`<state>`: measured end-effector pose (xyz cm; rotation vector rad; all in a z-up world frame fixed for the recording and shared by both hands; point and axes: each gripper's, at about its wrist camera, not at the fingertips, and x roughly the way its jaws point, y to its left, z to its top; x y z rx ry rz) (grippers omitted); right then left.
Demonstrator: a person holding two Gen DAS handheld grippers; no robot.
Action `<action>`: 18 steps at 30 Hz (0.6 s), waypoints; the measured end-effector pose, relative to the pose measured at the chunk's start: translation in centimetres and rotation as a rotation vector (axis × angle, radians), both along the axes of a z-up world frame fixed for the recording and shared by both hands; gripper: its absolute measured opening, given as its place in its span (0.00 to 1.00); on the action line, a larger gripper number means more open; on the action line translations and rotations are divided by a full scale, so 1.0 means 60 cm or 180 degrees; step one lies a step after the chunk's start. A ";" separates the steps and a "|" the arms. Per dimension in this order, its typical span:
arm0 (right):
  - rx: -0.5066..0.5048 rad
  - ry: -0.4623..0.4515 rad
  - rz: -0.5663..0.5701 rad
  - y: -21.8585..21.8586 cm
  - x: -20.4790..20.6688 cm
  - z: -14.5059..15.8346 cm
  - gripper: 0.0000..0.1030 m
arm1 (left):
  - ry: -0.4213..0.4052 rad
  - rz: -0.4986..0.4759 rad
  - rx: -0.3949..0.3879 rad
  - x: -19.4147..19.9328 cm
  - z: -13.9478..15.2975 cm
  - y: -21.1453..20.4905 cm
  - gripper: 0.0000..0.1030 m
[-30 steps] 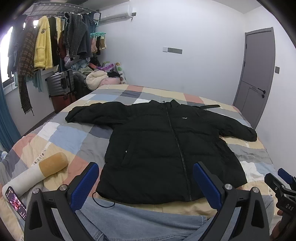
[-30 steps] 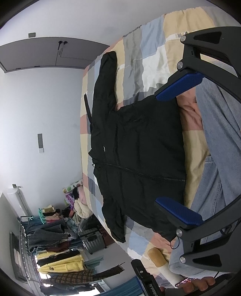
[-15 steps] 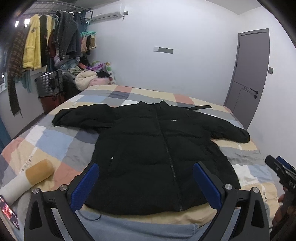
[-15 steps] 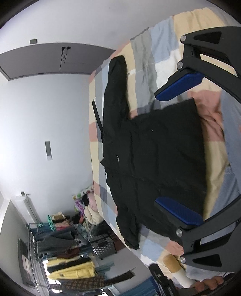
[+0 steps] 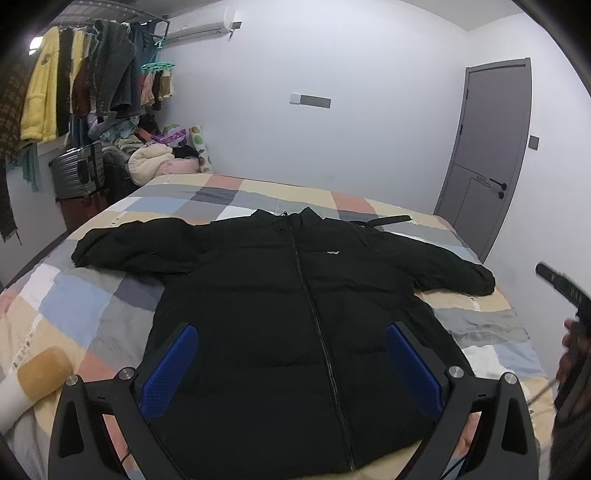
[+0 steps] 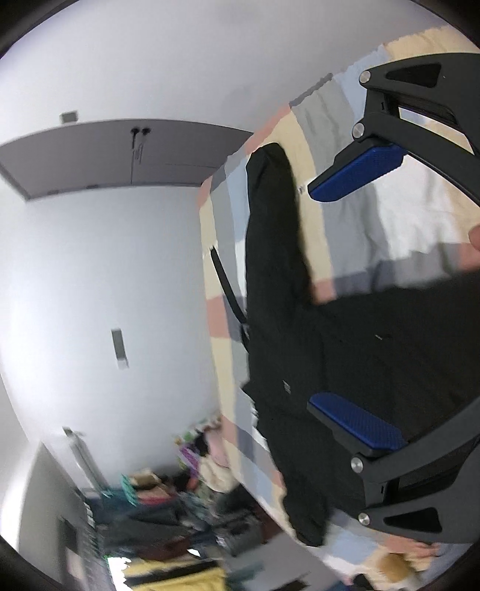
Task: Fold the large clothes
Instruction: 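Lower the right tool onto the jacket sleeve cuff and close it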
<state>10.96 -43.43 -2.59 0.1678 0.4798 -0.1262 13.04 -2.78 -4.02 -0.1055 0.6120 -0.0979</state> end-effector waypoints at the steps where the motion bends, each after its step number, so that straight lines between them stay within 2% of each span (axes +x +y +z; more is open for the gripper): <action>1: 0.0008 0.0002 -0.0063 -0.017 0.013 -0.002 1.00 | 0.0006 0.0011 0.0016 0.014 -0.008 0.000 0.99; 2: 0.0015 0.0009 -0.0139 -0.044 0.036 -0.008 0.97 | 0.0006 0.0023 0.0021 0.022 -0.012 -0.001 0.99; 6: 0.0224 0.0190 -0.0326 -0.128 0.112 -0.048 0.74 | 0.0027 0.0051 -0.0037 0.067 -0.040 0.007 0.99; 9: 0.0478 0.0307 -0.0473 -0.195 0.177 -0.096 0.67 | 0.0057 0.0112 -0.0052 0.104 -0.062 0.018 0.99; 15: 0.1017 0.0365 -0.0729 -0.309 0.289 -0.206 0.65 | 0.0105 0.0296 -0.0022 0.171 -0.111 0.037 0.99; 18: 0.1245 0.0432 -0.0995 -0.362 0.334 -0.263 0.65 | 0.0163 0.0411 0.0002 0.204 -0.137 0.047 0.99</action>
